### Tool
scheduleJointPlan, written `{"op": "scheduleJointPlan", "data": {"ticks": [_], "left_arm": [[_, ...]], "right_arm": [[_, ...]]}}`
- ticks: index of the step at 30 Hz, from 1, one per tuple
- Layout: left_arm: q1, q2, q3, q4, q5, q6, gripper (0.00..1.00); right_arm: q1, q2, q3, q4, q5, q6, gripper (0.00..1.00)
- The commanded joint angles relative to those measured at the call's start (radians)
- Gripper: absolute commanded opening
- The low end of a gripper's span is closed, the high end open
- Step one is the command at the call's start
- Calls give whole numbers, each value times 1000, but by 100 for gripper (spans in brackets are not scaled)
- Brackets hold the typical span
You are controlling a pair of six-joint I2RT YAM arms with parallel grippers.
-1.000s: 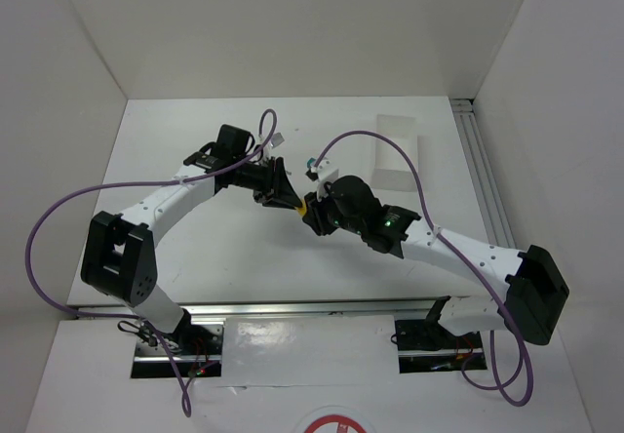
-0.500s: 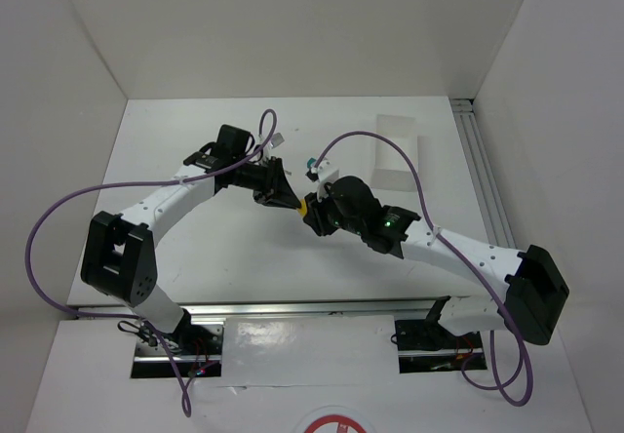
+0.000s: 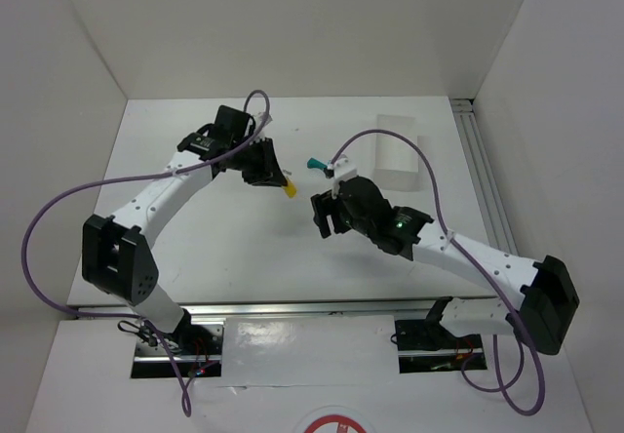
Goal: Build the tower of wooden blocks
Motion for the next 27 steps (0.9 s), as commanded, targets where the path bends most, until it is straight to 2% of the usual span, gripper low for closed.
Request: {"op": "scheduleJointPlan", "data": {"ticks": [1,2,7,10,21,27], "left_arm": [[-19,-8,48,-74,-376,6,0],[-28,-8,48,-74,-480,-3,0],[-118,39,0,53,-724,-32,0],[-157,89,-18,137,-801,-52,0],[-247,254,-55,292,-967,-78,0],[-247,305,-55,292,-967,-89,0]], "right_arm": [[-45,-92,4,-118,119,67,80],[-59,-101,4,-167,128,94,80],[-157,-148,15,-244,201,171,80],[-218,-173,15,-264,183,193,80],[-263,-215,6,-286,151,203,80],[-272,-215,15,-286,140,203,80]]}}
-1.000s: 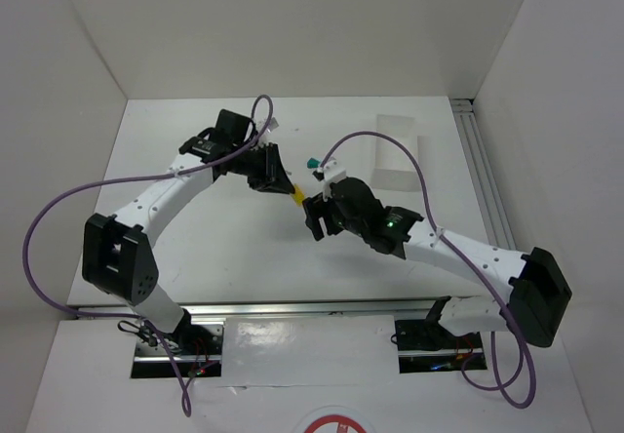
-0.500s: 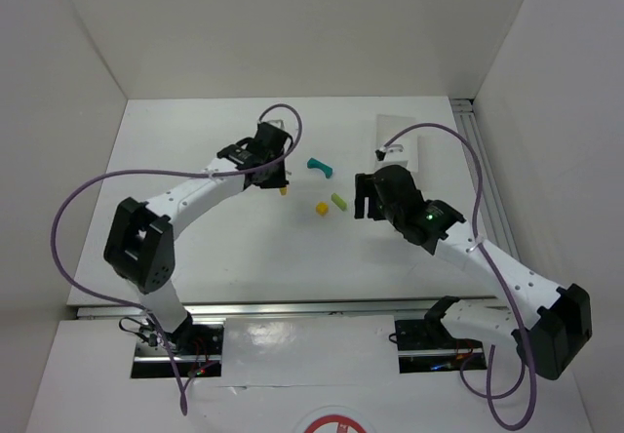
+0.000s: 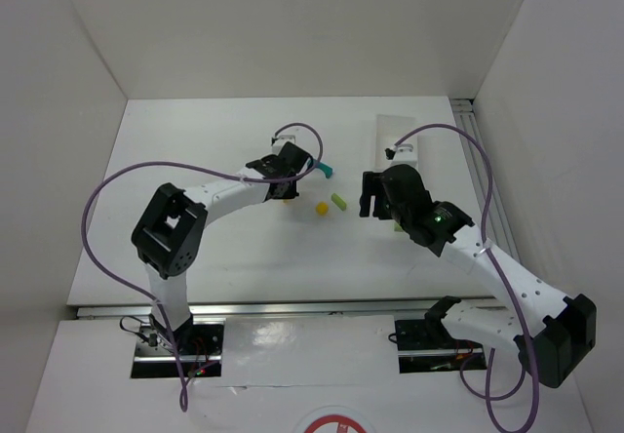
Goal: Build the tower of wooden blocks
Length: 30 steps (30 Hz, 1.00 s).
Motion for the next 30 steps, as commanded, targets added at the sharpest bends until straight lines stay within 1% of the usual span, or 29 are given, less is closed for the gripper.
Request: {"op": "scheduleJointPlan", "data": {"ticks": [1,13,15,17,18,20,21,22,26,27,30], "left_arm": [[1,25,5,42,-43,-32,0],[-17,55,-4,42,-51,-73,0],[-17,65,-4,29,-51,-73,3],[-17,65,-4,20,-51,-82,8],[-17,65,-4,11,-51,-83,14],[-26,65,-4,11,-51,-83,19],[-26,65,-4,11,-42,-83,23],[-26,65,-4,11,-42,-83,30],[-26,65,-4,0,-42,-83,37],[-26,65,5,0,-42,-83,37],[-26,55,5,-11,-42,-83,44]], "right_arm": [[-7,-17,15,-23,0,9,80],[-7,-17,15,-32,0,9,81],[-7,-17,15,-32,0,9,81],[-7,-17,15,-32,0,9,81],[-7,-17,15,-32,0,9,81],[-7,-17,15,-32,0,9,81],[-7,-17,15,-32,0,9,81],[-7,-17,6,-32,0,9,81],[-7,-17,6,-23,0,9,81],[-7,-17,6,-23,0,9,81],[-7,-17,-3,-14,-10,9,82]]}}
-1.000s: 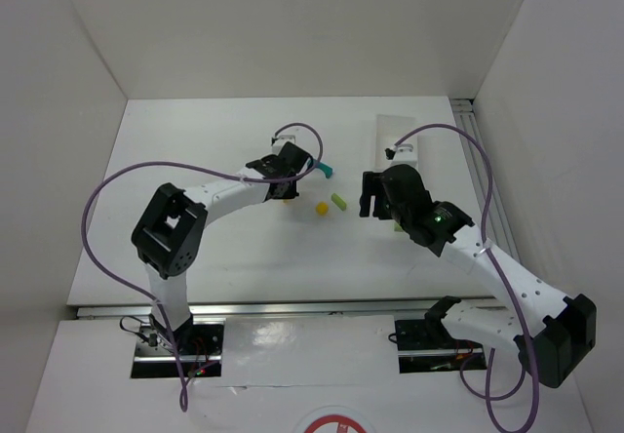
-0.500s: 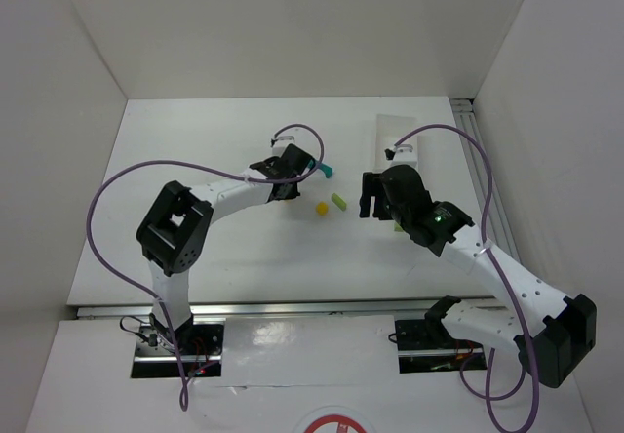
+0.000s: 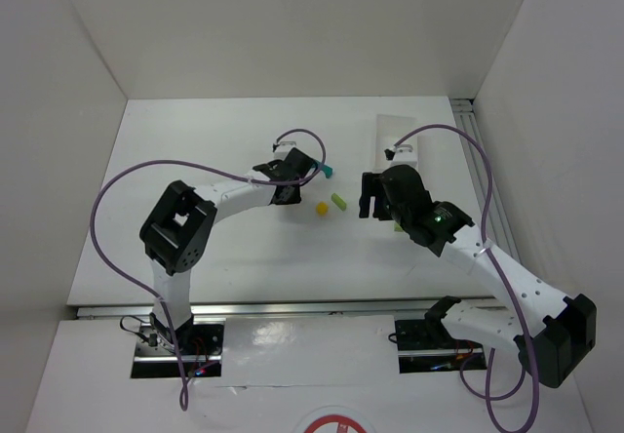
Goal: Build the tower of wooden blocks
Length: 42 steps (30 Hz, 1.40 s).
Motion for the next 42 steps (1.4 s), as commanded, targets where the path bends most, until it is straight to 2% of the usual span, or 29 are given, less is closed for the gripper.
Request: {"op": "scheduleJointPlan", "data": {"ticks": [1,2,6,7,11,18,20,27,33,36,42], "left_arm": [[-5,-1,14,-24,-2,-12,47],[-5,-10,14,-24,-2,-12,47],[-5,-35,14,-34,-2,-12,57],[-5,-47,14,-34,-2,-12,63],[-5,-78,14,-58,-11,-12,76],[-5,-197,14,-112,-11,-22,77],[-5,-252,5,-164,-37,-22,77],[95,-521,-187,-169,56,-6,76],[118,-582,-174,-258,131,3,75],[118,-593,-174,-267,181,3,73],[173,-602,-165,-293,237,35,72]], "right_arm": [[-7,-8,-4,-4,-1,9,82],[-7,-8,-4,-4,-1,9,82],[-7,1,-4,-4,-11,9,82],[-7,1,-4,5,-11,0,82],[-7,12,-13,14,-21,-9,82],[-7,52,-4,25,-49,-19,82],[-7,73,9,25,-98,-34,82],[-7,196,38,15,-159,-54,82],[3,338,79,66,-181,-45,74],[12,403,141,87,-181,-45,63],[23,566,231,127,-181,-36,63]]}}
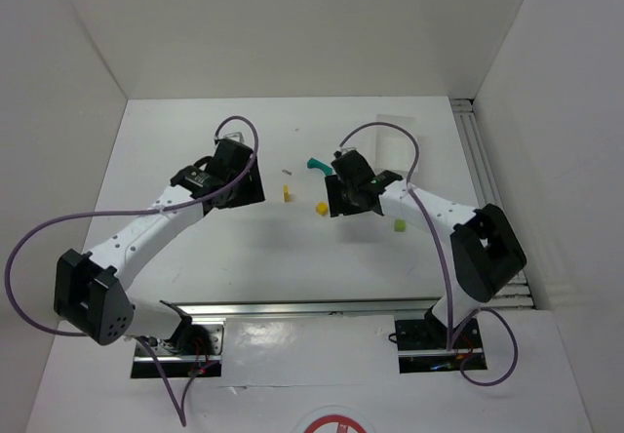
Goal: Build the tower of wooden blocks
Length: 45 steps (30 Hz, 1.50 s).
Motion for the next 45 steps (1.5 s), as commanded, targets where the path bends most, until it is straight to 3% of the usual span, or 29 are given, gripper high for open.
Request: {"op": "scheduleJointPlan", "data": {"ticks": [1,6,13,18,25,36,41,43,45], "left_arm": [[73,-54,11,-21,61,29,72],[136,-97,-8,-21,114,51,72],[165,-97,-17,-21,144,60,72],[165,-106,-28,-21,154,69,72],[165,-95,-19,-21,163,69,72],[165,-95,-37,-21,161,69,72],[175,-95,-46,-21,161,69,72],[175,-95,-46,-21,161,69,72],[175,-105,-46,-21,161,78,72]], "right_arm": [[21,68,100,45,5,-8,63],[43,123,134,74,-25,-29,63],[52,237,209,55,-59,-80,76],[61,246,220,45,-7,-80,76],[61,258,238,55,-2,-80,64],[83,290,306,64,-50,-80,64],[106,329,317,36,20,-80,64],[106,339,317,36,57,-89,75],[106,352,329,12,77,-98,79]]}}
